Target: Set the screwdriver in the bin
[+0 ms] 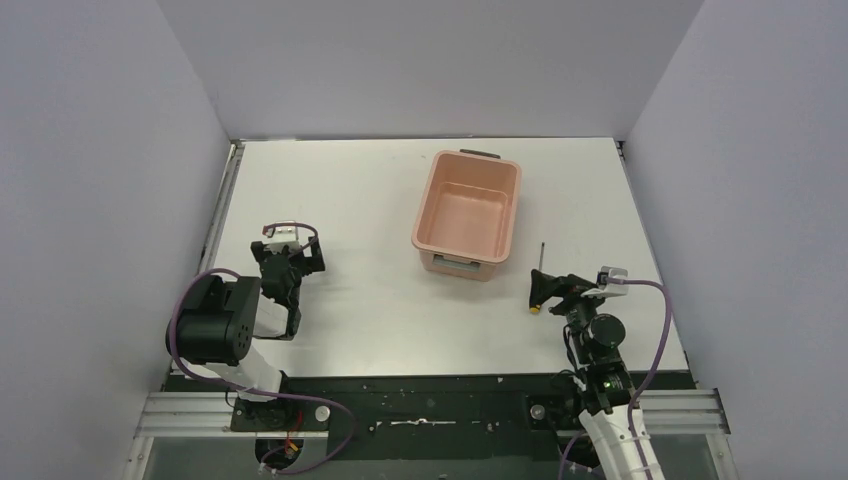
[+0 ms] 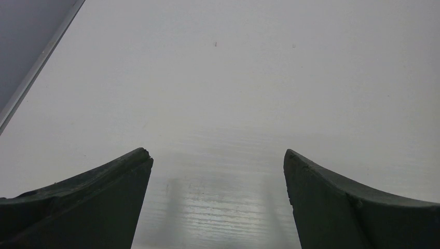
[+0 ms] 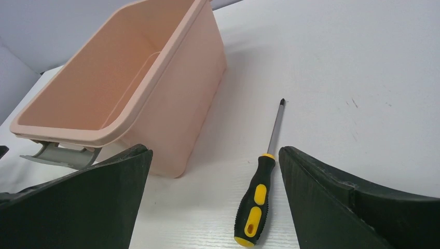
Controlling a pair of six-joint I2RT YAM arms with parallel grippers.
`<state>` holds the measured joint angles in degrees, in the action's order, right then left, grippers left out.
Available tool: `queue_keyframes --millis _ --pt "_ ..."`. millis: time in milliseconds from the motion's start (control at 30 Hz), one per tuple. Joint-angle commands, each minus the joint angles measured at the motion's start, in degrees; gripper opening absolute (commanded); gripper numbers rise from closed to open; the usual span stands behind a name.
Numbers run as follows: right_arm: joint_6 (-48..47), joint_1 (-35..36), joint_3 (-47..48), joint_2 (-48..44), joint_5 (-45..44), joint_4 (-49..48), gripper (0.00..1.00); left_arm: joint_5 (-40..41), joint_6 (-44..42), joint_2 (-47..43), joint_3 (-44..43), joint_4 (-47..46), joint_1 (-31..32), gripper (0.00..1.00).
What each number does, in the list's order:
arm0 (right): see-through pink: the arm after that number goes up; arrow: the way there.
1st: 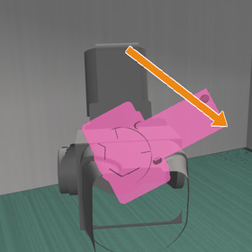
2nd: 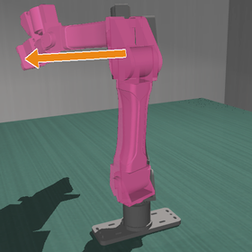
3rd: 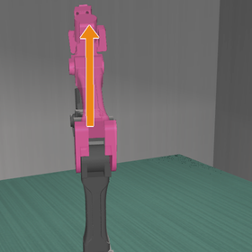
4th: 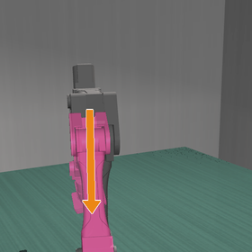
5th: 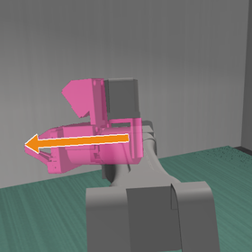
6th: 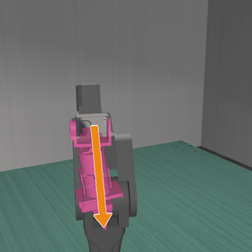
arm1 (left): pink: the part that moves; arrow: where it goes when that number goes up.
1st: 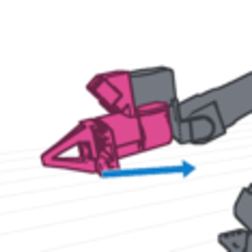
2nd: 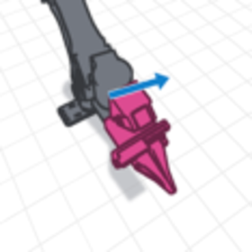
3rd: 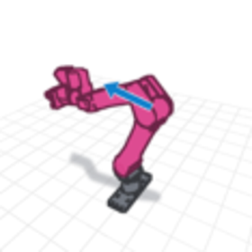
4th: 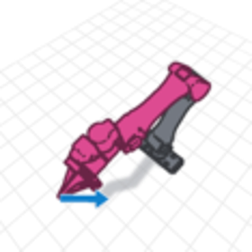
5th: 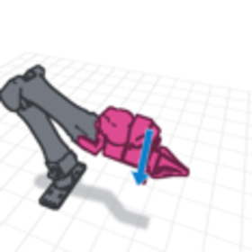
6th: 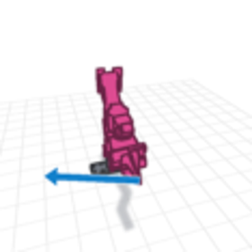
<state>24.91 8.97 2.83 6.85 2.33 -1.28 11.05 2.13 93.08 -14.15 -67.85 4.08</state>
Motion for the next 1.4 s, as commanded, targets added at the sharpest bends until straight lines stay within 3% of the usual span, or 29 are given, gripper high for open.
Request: queue_keyframes --millis 0,133,333,500,667,800,1033,1200,1367 --pt "-1.06 -0.36 7.55 4.30 -5.01 0.70 1.00 -0.58 -0.40 -0.78 -0.44 -1.37 0.14 0.97" --pt "-2.26 -0.36 17.57 14.10 -8.68 7.35 1.00 -0.53 -0.41 -0.79 -0.44 -1.38 0.14 0.97" --pt "-1.92 -0.43 40.44 35.54 -18.11 24.58 1.00 -0.53 -0.42 -0.79 -0.44 -1.37 0.14 0.97" --pt "-2.66 -0.58 54.19 53.27 -17.93 36.99 1.00 -0.55 -0.39 -0.77 -0.44 -1.37 0.14 0.97" --pt "-2.54 -1.17 51.28 61.02 -9.86 34.53 0.94 -0.55 -0.42 -0.79 -0.44 -1.39 0.14 0.97" --pt "-1.61 -1.25 45.69 66.68 -3.08 29.73 0.83 -0.54 -0.46 -0.79 -0.44 -1.40 0.14 0.97" --pt "-1.10 -1.29 39.27 75.10 -2.81 23.12 0.70 -0.57 -0.41 -0.79 -0.44 -1.40 0.14 0.97" --pt "-1.45 -1.29 38.88 80.07 -3.37 21.32 0.48 -0.55 -0.40 -0.77 -0.44 -1.39 0.14 0.97" --pt "-2.42 -1.27 41.68 80.94 -3.93 23.51 0.00 -0.51 -0.39 -0.73 -0.44 -1.46 0.14 0.97"
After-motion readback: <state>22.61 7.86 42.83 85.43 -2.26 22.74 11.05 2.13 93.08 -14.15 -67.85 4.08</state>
